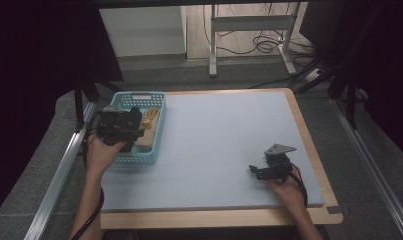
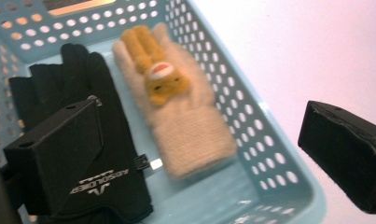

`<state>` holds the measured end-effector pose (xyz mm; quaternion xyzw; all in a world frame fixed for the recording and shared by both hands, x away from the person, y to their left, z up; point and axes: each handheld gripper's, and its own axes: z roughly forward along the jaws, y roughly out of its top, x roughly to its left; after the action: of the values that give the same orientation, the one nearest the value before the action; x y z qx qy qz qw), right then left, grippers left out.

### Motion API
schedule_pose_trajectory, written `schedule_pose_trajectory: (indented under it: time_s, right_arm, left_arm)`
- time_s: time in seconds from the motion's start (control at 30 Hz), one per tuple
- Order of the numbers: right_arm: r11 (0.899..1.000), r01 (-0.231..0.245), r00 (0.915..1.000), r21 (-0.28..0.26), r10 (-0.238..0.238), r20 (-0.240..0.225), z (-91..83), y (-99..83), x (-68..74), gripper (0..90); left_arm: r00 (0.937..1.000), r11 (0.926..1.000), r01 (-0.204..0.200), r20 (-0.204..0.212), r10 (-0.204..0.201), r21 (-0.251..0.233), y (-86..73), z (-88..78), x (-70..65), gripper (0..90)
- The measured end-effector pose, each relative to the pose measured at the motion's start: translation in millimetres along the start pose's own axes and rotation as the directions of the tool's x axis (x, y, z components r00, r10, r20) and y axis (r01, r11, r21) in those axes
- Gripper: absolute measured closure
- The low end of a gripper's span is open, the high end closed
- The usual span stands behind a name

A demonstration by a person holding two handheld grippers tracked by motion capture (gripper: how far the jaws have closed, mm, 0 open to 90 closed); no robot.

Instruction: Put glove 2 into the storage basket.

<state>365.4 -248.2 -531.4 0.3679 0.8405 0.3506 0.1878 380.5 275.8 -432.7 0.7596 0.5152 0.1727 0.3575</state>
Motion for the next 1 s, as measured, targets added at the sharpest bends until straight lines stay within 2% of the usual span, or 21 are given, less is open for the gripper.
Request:
schedule_pose_trajectory:
  time_s: [0.27,0.6,1.0]
  right_arm:
    - [1.000,0.000,1.0000,0.000,0.000,0.000,0.0,0.0,0.0,16.5]
    - [1.000,0.002,1.0000,-0.001,-0.002,0.001,0.1,0.0,0.1,16.4]
    - [1.000,0.001,1.0000,0.000,-0.001,0.001,0.0,0.1,0.1,16.5]
  left_arm:
    - [0.9989,0.9989,-0.046,0.010,0.046,-0.012,-0.6,-0.3,-15.8,0.2]
    - [0.9961,0.9967,-0.080,0.034,0.081,-0.012,-2.1,5.6,-33.0,0.1]
    - [0.9881,0.9898,-0.141,0.060,0.142,-0.019,-3.7,18.4,-60.6,0.0]
